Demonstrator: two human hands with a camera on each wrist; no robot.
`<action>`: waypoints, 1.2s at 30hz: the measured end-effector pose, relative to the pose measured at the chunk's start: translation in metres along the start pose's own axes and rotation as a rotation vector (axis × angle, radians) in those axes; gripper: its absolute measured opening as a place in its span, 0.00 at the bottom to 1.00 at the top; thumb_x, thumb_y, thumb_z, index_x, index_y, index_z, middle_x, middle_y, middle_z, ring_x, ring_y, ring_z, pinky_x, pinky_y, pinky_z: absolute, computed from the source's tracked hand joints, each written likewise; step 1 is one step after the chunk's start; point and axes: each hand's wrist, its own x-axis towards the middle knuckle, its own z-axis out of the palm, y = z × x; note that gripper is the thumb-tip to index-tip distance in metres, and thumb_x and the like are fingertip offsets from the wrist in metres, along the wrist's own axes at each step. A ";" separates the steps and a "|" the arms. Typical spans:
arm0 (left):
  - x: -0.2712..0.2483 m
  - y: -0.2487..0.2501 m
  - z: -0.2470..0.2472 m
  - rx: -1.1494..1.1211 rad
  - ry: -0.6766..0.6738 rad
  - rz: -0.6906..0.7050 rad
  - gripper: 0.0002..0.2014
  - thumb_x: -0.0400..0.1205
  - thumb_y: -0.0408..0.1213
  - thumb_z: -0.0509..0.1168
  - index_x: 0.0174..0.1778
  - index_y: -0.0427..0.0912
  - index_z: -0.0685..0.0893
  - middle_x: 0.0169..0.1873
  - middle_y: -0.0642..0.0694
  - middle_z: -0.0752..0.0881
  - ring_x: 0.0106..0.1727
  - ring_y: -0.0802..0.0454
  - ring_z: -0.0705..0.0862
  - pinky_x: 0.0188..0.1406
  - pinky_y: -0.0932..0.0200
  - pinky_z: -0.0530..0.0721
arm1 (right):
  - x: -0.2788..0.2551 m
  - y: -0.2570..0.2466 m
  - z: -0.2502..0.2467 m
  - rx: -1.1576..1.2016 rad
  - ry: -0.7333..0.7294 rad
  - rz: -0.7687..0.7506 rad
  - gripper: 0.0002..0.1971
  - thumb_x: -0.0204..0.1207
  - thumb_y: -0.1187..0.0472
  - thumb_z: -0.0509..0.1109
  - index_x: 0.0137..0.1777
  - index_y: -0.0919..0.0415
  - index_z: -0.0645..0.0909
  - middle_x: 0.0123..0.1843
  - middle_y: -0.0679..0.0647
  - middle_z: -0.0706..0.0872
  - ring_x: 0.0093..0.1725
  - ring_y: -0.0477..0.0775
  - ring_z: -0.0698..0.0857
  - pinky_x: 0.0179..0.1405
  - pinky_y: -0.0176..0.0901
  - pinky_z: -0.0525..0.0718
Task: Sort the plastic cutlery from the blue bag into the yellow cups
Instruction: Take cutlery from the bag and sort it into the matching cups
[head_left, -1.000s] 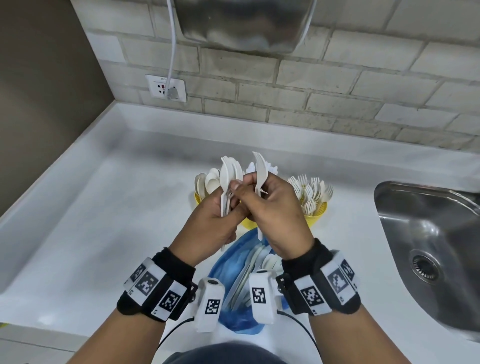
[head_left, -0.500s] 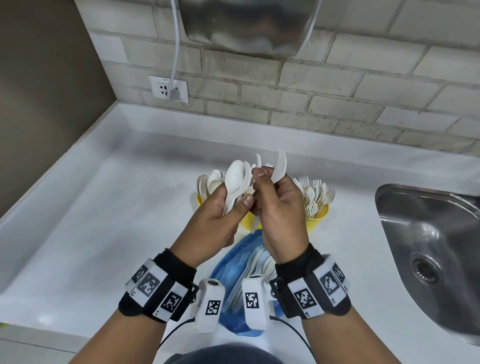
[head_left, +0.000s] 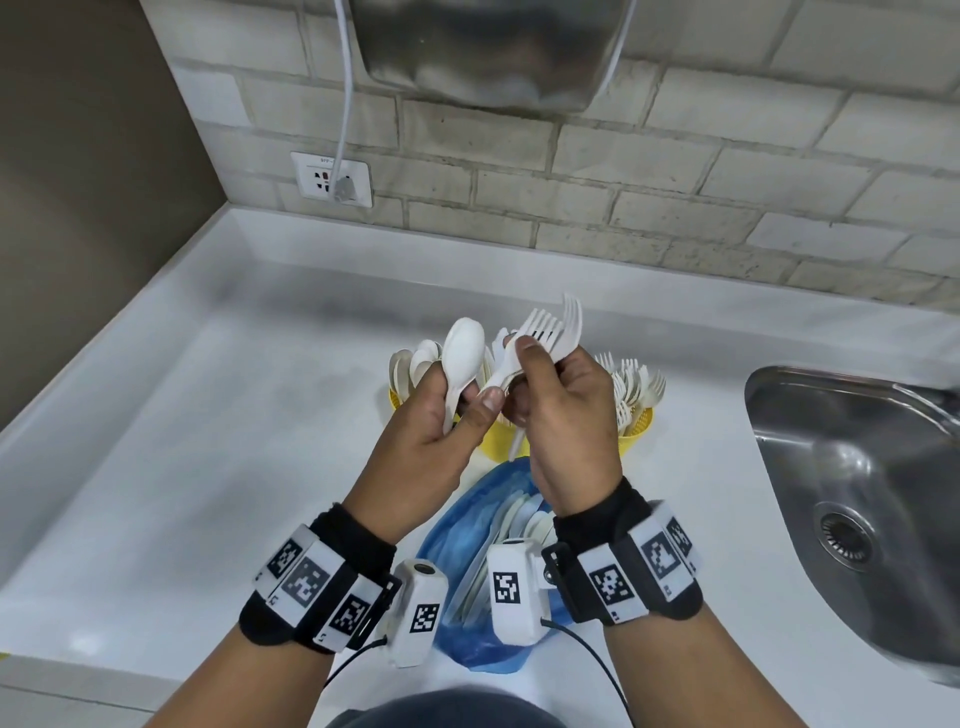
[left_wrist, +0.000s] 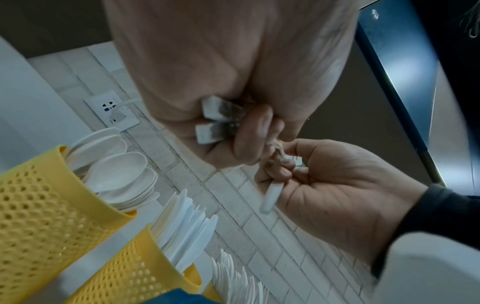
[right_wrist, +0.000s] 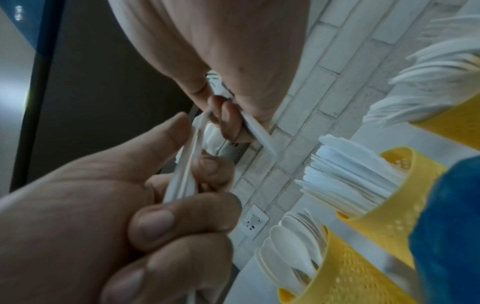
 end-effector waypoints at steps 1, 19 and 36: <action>0.000 0.000 0.000 0.008 0.007 0.020 0.09 0.87 0.50 0.63 0.51 0.48 0.76 0.32 0.62 0.77 0.29 0.64 0.76 0.31 0.68 0.76 | 0.000 -0.001 0.000 0.064 -0.011 0.027 0.19 0.81 0.58 0.71 0.46 0.79 0.76 0.24 0.54 0.69 0.24 0.52 0.68 0.29 0.48 0.69; -0.003 -0.001 -0.002 -0.018 -0.012 -0.017 0.21 0.92 0.55 0.51 0.51 0.40 0.78 0.35 0.49 0.79 0.32 0.57 0.73 0.32 0.66 0.70 | 0.018 -0.036 -0.024 0.502 0.130 0.133 0.18 0.92 0.53 0.58 0.37 0.55 0.69 0.28 0.53 0.72 0.21 0.52 0.70 0.23 0.40 0.71; -0.002 -0.001 -0.004 0.182 -0.052 0.105 0.09 0.92 0.44 0.57 0.55 0.45 0.80 0.40 0.47 0.85 0.40 0.52 0.83 0.42 0.54 0.84 | 0.002 -0.014 -0.015 -0.683 -0.237 -0.415 0.10 0.83 0.60 0.62 0.50 0.58 0.86 0.35 0.47 0.83 0.36 0.49 0.83 0.41 0.49 0.83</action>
